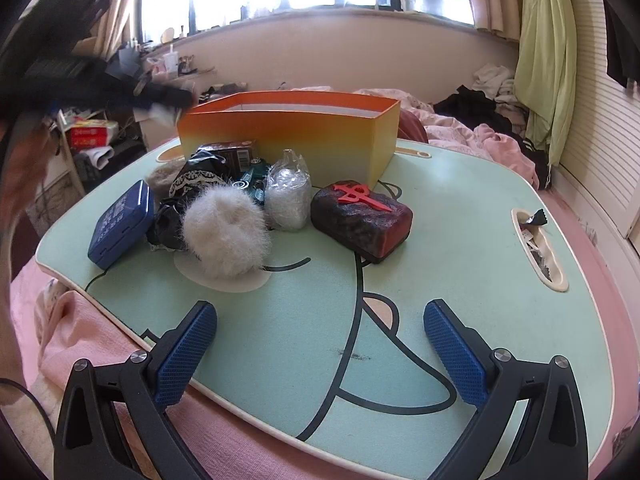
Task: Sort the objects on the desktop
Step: 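Grasp the silver metal knob with the left gripper, set it on the table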
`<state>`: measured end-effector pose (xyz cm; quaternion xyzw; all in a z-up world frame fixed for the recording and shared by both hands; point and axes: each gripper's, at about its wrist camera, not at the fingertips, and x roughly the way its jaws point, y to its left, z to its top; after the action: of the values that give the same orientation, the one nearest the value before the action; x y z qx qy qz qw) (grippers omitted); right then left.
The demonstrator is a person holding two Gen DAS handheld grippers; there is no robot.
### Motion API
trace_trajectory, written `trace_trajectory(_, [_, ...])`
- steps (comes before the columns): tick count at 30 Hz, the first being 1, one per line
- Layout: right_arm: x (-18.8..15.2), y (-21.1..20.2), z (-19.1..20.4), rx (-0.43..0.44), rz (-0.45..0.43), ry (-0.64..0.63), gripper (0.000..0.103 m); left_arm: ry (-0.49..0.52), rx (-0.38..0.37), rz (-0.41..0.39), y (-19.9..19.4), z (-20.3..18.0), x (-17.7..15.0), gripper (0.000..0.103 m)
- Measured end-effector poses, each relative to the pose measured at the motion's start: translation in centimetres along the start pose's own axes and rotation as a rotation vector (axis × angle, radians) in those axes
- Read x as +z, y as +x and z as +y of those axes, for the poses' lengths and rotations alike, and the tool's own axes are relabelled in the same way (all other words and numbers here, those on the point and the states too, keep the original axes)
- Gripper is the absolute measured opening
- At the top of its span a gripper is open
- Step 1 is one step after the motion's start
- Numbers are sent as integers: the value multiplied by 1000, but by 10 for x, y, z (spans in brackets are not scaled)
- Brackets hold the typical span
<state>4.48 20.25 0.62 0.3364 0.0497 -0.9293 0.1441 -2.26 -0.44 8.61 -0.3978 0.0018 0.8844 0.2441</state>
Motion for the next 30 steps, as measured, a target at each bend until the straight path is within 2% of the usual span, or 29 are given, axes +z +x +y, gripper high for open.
trace_trajectory(3, [0,0,-1,2,-1,0,103,-9,-29,17,16,-12,-11,34])
trace_trajectory(5, [0,0,-1,2,-2,1,103,-22,7,33,27,-13,-9,43])
trace_trajectory(6, [0,0,-1,2,-2,1,103,-44,36,17,28,-10,-8,46])
trace_trajectory(8, [0,0,-1,1,-1,1,103,-74,55,-33,21,-4,-10,56])
trace_trajectory(10, [0,0,-2,1,-1,1,103,-102,69,-115,2,1,-17,80])
trace_trajectory(11, [0,0,-2,1,-1,1,103,-123,75,-169,-12,4,-26,85])
trace_trajectory(13, [0,0,-2,1,-1,1,103,-160,88,-228,-31,11,-41,85])
trace_trajectory(15, [0,0,-2,2,-2,1,103,-187,120,-245,-43,16,-64,86])
trace_trajectory(19, [0,0,-3,-1,-1,1,103,-177,267,-174,-35,19,-105,86])
trace_trajectory(20, [0,0,-3,-2,0,1,103,-157,279,-139,-27,16,-112,86])
trace_trajectory(21, [-1,0,-3,-3,1,1,103,-135,256,-130,-20,12,-117,89])
trace_trajectory(22, [-1,0,-4,-4,1,1,103,-111,249,-109,-12,7,-120,90])
trace_trajectory(24, [-1,0,-3,-3,1,1,103,-43,331,-117,-1,-7,-120,93])
trace_trajectory(26, [-1,0,-3,-3,2,1,103,-55,323,-150,8,-10,-117,97])
trace_trajectory(27, [-1,0,-3,-3,1,0,103,-62,341,-153,14,-12,-113,103])
trace_trajectory(30, [-1,0,-3,-4,1,1,103,-67,341,-165,22,-10,-107,103])
